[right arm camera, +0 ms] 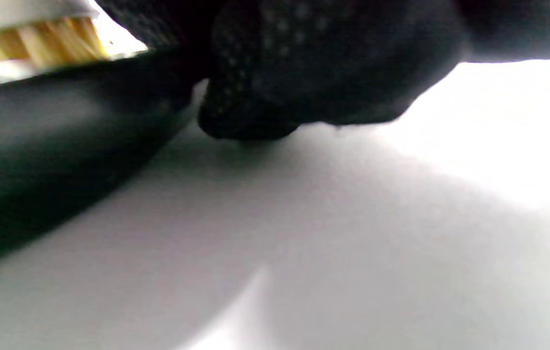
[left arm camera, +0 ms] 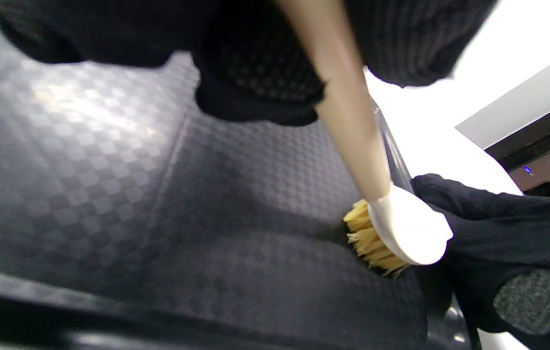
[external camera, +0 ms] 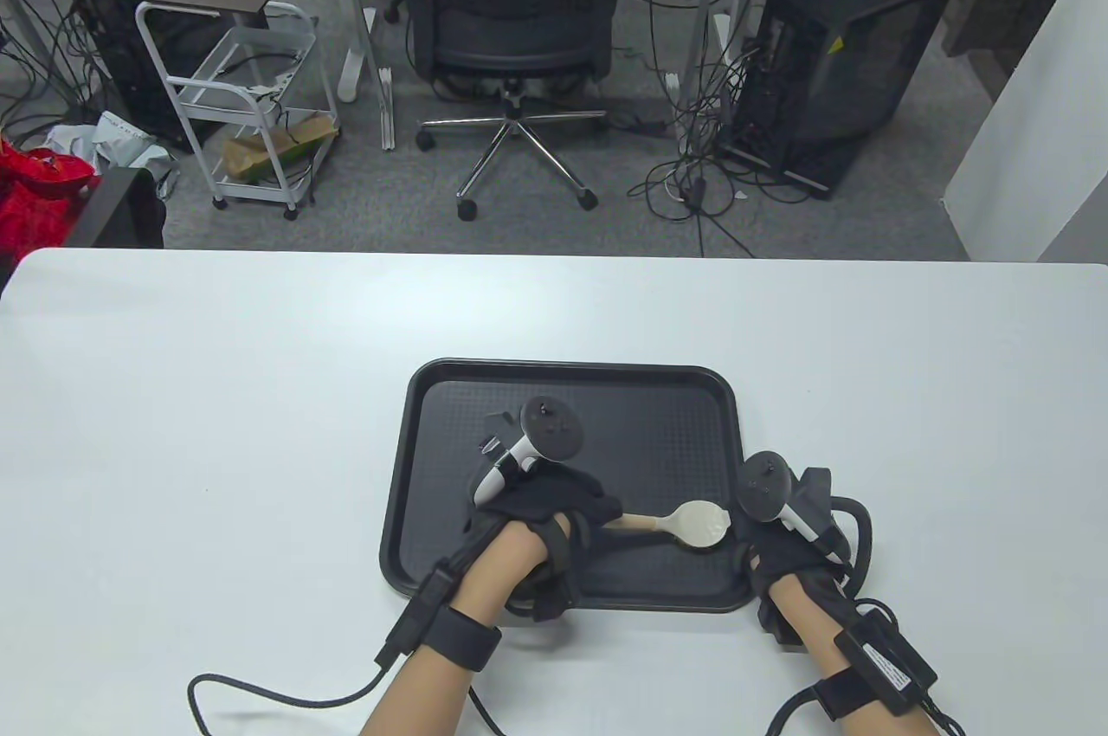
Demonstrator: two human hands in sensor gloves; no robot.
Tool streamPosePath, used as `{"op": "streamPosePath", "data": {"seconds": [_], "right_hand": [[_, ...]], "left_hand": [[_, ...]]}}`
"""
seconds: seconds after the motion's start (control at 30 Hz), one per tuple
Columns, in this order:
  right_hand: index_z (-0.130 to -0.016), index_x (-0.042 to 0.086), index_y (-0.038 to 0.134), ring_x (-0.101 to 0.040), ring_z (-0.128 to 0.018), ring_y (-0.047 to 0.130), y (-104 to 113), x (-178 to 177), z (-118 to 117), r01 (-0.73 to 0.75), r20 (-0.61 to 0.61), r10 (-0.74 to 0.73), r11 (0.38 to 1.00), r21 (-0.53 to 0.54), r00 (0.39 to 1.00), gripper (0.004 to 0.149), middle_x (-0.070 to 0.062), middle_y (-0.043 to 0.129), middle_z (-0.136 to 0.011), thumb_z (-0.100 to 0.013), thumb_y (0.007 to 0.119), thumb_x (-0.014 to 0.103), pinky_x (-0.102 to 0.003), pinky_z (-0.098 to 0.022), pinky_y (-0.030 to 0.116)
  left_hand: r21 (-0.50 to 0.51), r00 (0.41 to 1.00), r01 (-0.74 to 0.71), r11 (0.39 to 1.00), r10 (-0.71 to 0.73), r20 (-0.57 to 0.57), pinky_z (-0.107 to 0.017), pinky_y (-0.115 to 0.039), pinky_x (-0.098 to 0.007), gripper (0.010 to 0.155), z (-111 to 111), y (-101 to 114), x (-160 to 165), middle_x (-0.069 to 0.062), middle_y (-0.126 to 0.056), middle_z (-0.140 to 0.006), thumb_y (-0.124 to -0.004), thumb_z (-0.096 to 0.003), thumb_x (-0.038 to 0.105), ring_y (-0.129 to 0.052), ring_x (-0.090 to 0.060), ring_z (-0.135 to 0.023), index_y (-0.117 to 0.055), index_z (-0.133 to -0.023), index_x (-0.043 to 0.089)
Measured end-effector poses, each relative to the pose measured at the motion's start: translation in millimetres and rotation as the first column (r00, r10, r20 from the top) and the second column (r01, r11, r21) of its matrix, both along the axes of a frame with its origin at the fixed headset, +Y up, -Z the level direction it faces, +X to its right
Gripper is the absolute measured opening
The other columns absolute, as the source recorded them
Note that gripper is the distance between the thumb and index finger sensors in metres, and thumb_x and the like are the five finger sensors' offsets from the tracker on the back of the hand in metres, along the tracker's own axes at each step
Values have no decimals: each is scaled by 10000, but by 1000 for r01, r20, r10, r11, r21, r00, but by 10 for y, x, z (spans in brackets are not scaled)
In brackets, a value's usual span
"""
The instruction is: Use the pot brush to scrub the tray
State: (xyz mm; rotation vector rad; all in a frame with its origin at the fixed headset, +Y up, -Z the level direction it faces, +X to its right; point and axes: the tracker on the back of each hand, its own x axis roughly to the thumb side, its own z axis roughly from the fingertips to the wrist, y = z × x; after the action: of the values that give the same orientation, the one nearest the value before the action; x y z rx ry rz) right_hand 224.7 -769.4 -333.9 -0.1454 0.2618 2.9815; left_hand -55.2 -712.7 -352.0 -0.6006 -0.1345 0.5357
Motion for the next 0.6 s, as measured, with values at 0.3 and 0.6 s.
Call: {"op": "streamPosePath", "data": {"seconds": [0.3,0.6], "right_hand": [[-953,44,602,-235,-154,961,-1,-3,1,0,0,0,1000,0,1000,592,-49,975,-394,-474,751,358,-450,-214,827],[-953,47,602,-234,-154,961,-1,-6,3,-4,1,4,1000,2,1000,590,-47,976,-394,-475,749,359,-449,-214,827]], "left_hand": [[-39,998,57,998,-58,-26,-454,-810,-508,558,-69,107,-360,-26,-1024,-512,-841,-383,522,-963,-229,-211,-896,-787,142],[-137,989,125,983,-134,-55,-475,-797,-517,562,-109,128,-793,-30,-1018,-546,-845,-383,520,-965,-243,-243,-887,-800,146]]}}
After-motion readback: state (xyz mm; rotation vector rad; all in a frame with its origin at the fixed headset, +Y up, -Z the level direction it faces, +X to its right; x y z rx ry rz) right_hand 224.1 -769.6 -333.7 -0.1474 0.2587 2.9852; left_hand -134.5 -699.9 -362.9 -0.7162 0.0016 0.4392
